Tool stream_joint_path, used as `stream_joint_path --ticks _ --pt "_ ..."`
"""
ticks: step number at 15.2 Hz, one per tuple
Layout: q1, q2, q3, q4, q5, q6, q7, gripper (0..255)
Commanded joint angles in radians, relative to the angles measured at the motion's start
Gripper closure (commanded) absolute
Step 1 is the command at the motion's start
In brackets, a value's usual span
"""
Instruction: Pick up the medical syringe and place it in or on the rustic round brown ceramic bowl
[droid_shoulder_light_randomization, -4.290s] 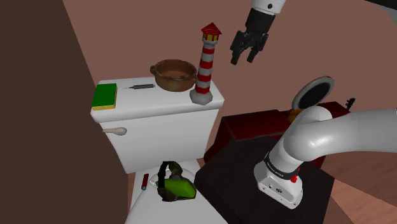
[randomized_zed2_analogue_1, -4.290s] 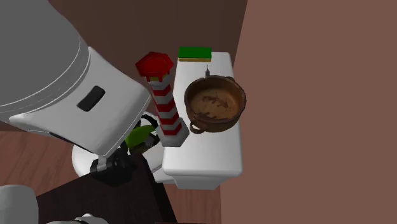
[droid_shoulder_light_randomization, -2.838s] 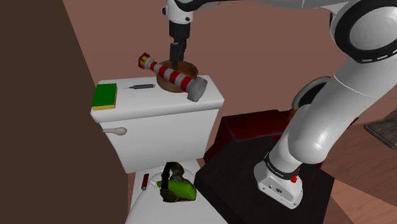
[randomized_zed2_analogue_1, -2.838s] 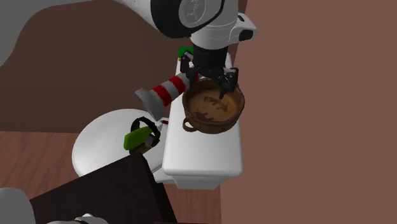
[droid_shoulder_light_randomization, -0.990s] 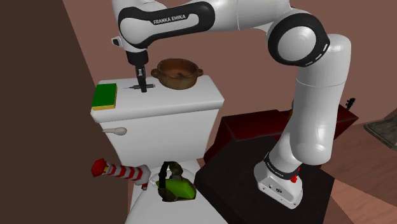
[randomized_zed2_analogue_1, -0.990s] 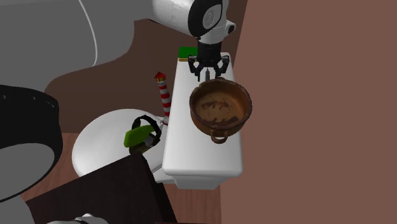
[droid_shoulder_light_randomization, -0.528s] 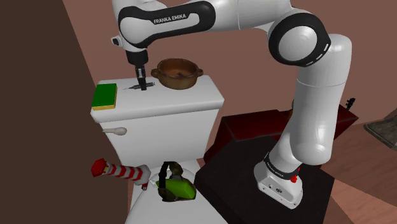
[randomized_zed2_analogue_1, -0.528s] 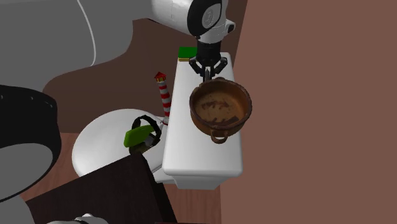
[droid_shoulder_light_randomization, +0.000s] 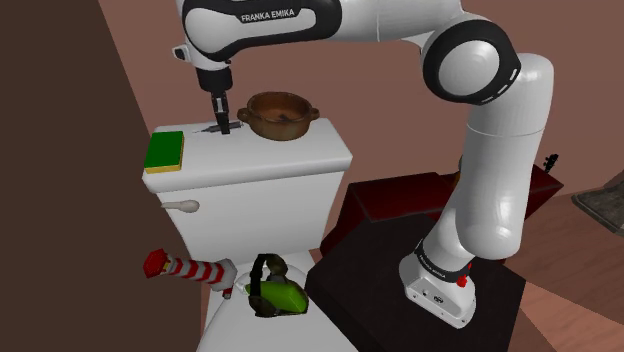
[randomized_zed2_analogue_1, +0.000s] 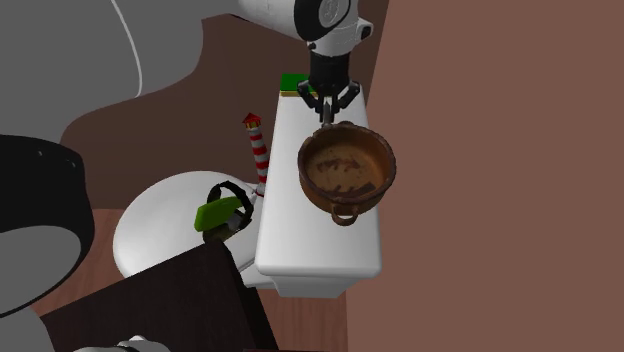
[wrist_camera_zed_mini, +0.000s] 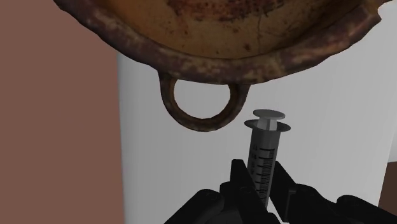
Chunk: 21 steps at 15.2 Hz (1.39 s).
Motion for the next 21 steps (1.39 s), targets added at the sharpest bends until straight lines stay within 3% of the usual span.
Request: stream_joint_path --ticks 1,12,21 --pt "0.002 0.001 0.001 0.028 0.000 -0.028 0.000 255" --pt "0.009 0.018 0.002 0.202 -0.001 -0.184 -0.005 255" --pt "0.022 0.070 0.002 0.406 -0.008 -0.336 -0.009 255"
